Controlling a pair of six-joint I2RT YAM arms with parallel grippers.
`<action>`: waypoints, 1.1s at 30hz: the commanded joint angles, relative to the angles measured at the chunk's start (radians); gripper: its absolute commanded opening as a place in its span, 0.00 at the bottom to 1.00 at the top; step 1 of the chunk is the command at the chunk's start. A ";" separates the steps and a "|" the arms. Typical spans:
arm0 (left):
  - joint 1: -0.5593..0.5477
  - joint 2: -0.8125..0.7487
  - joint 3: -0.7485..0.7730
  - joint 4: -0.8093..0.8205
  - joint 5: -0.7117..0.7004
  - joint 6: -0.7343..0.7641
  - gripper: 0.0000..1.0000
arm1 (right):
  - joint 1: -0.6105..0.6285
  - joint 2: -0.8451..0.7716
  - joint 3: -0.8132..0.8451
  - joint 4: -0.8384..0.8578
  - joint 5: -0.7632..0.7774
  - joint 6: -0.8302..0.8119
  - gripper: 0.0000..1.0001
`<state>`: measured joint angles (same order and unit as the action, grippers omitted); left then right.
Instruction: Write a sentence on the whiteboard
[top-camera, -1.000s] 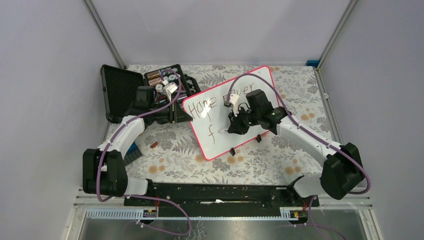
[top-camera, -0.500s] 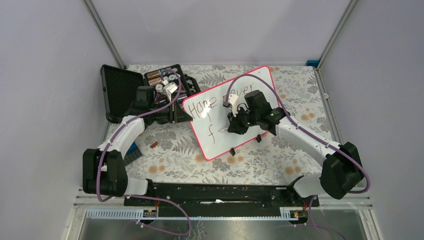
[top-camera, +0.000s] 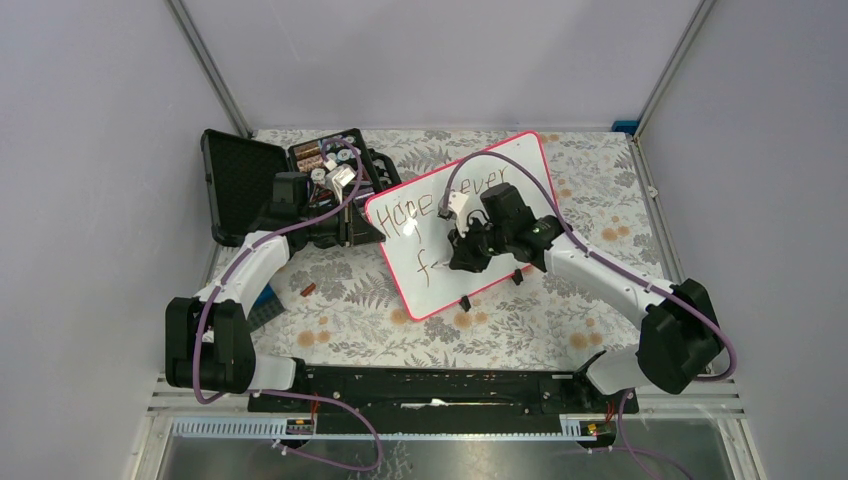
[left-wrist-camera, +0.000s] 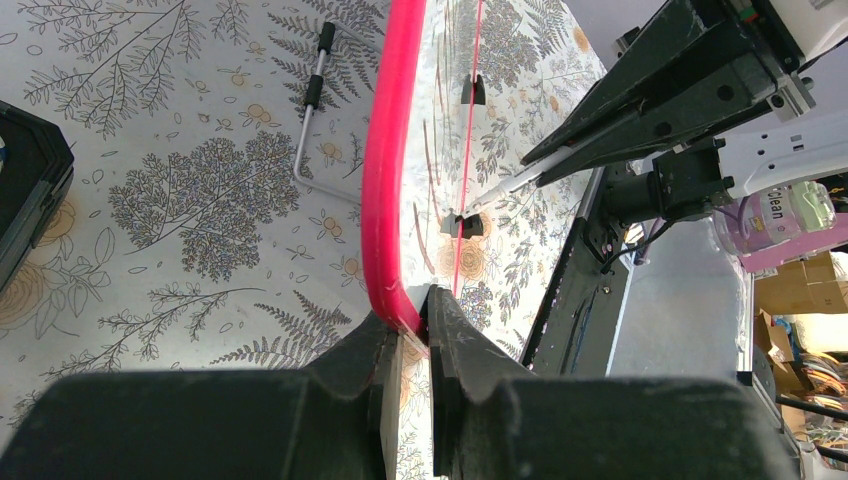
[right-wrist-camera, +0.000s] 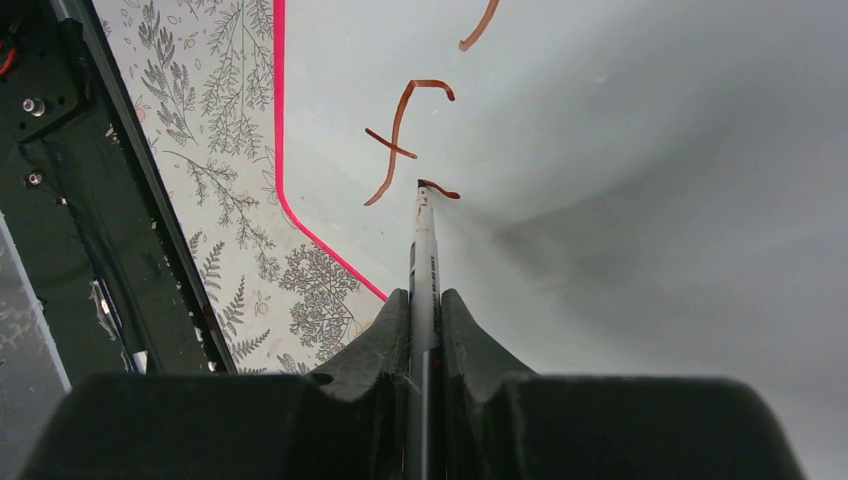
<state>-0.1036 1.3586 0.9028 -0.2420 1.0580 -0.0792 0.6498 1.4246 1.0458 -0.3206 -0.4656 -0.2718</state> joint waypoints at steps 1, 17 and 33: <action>-0.013 -0.001 0.019 0.015 -0.016 0.071 0.00 | 0.016 0.019 0.028 0.051 0.037 -0.001 0.00; -0.013 -0.001 0.020 0.015 -0.019 0.071 0.00 | 0.021 -0.007 -0.048 0.049 0.047 -0.024 0.00; -0.013 0.005 0.027 0.007 -0.016 0.071 0.00 | 0.006 -0.053 -0.024 0.006 0.098 -0.062 0.00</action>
<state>-0.1040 1.3586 0.9028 -0.2420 1.0580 -0.0792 0.6682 1.3991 1.0061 -0.3183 -0.4313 -0.3016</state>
